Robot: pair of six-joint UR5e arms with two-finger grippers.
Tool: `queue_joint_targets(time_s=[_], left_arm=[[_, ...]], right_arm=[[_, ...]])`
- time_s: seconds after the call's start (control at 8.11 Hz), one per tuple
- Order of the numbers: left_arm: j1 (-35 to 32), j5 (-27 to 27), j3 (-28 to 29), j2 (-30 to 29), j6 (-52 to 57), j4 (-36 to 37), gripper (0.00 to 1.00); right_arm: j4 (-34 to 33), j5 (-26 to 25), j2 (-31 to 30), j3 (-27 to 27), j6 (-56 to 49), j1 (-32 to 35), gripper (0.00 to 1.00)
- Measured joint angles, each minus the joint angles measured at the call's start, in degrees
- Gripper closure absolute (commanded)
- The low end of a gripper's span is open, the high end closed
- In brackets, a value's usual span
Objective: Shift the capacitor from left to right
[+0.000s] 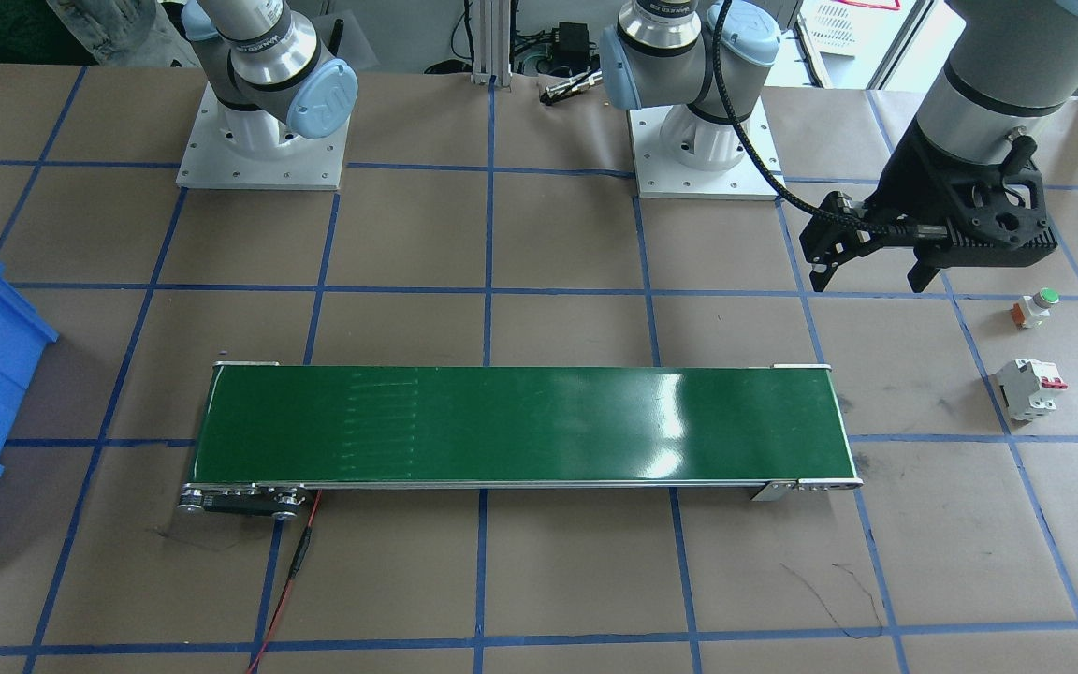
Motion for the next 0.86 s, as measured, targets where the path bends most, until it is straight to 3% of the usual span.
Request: queue_joint_targets(time_s=[0.37,0.86], left_arm=[[0.0,0.0,0.0,0.0,0.0,0.0,0.0],[0.0,0.0,0.0,0.0,0.0,0.0,0.0]], right_arm=[[14.88,-0.6,-7.09,-3.54,6.5,1.76,0.0],[24.6,-3.93,-13.08,-5.03,28.71,15.19,0.0]])
